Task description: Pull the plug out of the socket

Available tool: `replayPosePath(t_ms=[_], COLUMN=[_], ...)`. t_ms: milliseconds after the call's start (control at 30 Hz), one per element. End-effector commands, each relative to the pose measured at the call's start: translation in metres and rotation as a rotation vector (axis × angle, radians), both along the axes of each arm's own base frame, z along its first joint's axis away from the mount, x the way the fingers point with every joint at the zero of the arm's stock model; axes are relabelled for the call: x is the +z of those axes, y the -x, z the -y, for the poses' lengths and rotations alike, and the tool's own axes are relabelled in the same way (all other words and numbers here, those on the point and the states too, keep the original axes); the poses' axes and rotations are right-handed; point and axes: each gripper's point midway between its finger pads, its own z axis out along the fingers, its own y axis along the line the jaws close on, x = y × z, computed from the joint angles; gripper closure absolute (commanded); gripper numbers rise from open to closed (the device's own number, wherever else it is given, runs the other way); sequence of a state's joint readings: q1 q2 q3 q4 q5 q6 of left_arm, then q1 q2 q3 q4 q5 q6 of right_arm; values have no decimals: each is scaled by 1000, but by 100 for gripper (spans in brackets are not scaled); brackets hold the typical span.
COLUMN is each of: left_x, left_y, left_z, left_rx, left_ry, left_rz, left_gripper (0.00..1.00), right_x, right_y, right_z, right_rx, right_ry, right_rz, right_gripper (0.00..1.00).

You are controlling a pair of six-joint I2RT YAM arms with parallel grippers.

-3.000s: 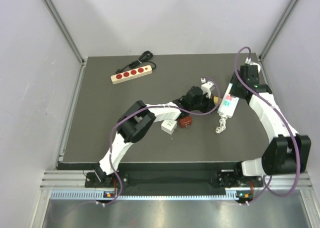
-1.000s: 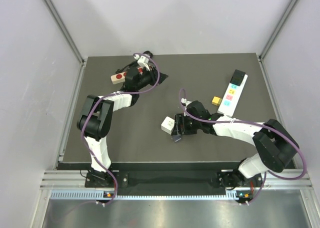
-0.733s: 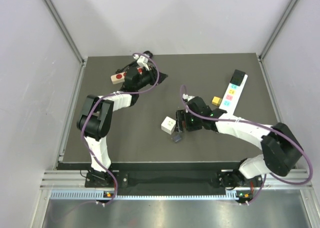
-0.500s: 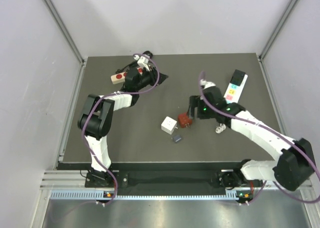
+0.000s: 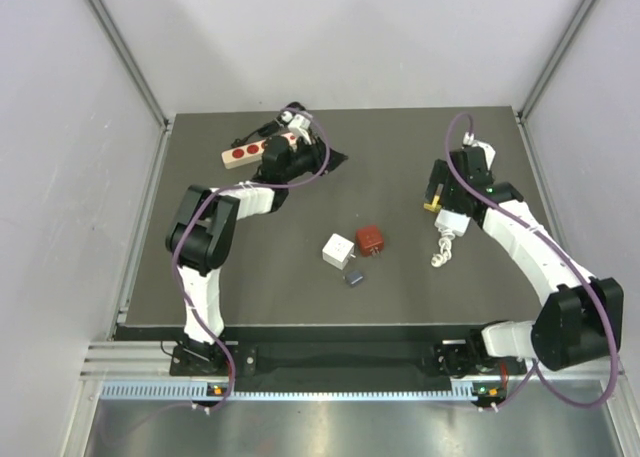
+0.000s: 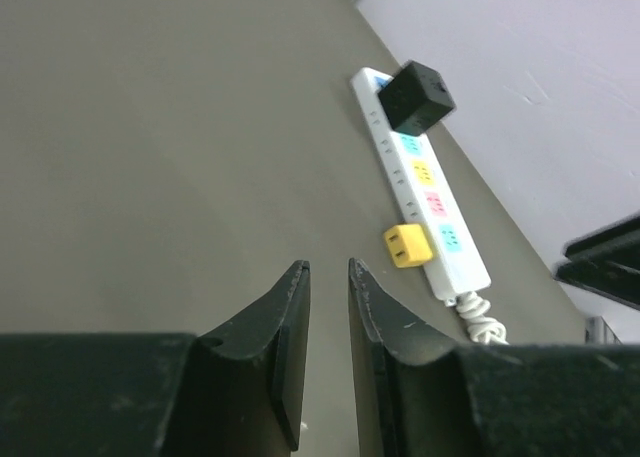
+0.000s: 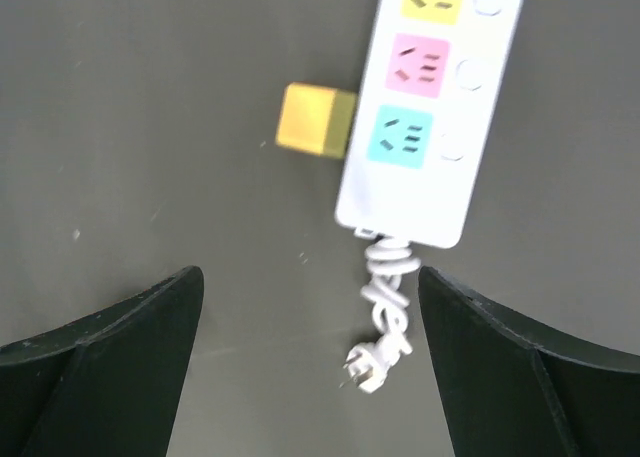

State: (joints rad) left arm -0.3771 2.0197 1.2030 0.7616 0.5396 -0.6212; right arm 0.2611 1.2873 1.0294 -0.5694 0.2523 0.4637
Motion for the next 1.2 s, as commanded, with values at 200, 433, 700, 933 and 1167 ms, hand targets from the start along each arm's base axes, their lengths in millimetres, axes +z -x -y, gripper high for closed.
replayPosePath(t_ms=[200, 433, 700, 933, 1167], left_x=[4, -23, -47, -57, -69], left_y=[14, 20, 35, 54, 55], left_z=[92, 146, 187, 209, 205], left_rx=[-204, -274, -315, -399, -448], left_ry=[-10, -23, -25, -41, -172], left_rz=[63, 5, -49, -15, 91], left_gripper=[70, 69, 45, 34, 34], right_x=[-31, -57, -61, -82, -97], right_y=[-20, -32, -82, -97, -97], right_z=[45, 68, 79, 86, 97], right_rx=[-141, -212, -225, -222, -237], right_ry=[-11, -4, 11, 37, 22], right_rz=[-44, -60, -66, -114, -156], right_gripper=[12, 12, 11, 9, 10])
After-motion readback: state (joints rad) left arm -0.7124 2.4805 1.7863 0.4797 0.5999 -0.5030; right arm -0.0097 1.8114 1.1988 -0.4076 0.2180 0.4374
